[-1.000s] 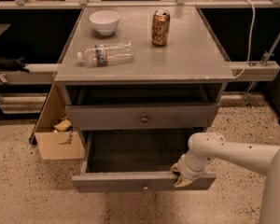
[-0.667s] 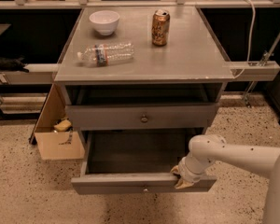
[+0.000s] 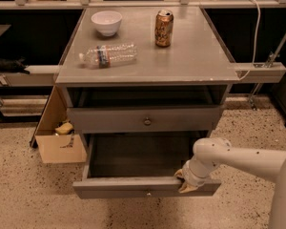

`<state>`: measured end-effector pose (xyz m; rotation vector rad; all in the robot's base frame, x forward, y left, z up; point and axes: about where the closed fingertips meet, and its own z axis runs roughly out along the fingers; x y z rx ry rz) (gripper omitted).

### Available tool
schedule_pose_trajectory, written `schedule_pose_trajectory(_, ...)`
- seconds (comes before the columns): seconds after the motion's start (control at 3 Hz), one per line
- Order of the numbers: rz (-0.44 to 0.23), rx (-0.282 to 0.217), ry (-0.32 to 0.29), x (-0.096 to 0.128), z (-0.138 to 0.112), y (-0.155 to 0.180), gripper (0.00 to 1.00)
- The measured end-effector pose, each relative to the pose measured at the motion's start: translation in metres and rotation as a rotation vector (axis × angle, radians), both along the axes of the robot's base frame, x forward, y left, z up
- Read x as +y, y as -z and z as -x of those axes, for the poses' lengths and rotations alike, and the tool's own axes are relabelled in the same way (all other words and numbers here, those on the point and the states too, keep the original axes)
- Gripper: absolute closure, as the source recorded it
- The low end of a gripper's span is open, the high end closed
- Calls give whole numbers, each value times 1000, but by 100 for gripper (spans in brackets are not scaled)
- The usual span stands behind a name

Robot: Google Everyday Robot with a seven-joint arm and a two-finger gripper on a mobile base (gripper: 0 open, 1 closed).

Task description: Open middle drawer

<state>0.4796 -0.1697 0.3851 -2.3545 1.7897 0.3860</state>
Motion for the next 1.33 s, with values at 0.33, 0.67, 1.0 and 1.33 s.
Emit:
schedule_pose_trajectory(0.33, -1, 0, -2, 0, 0, 0, 26)
schedule_pose_trajectory(0.67, -4, -1, -6, 0, 1, 0, 3)
schedule_pose_trajectory(1.0, -47, -93, -96, 3, 8, -55, 0)
schedule_pose_trajectory(1.33, -70, -211, -175, 12, 20, -124, 0)
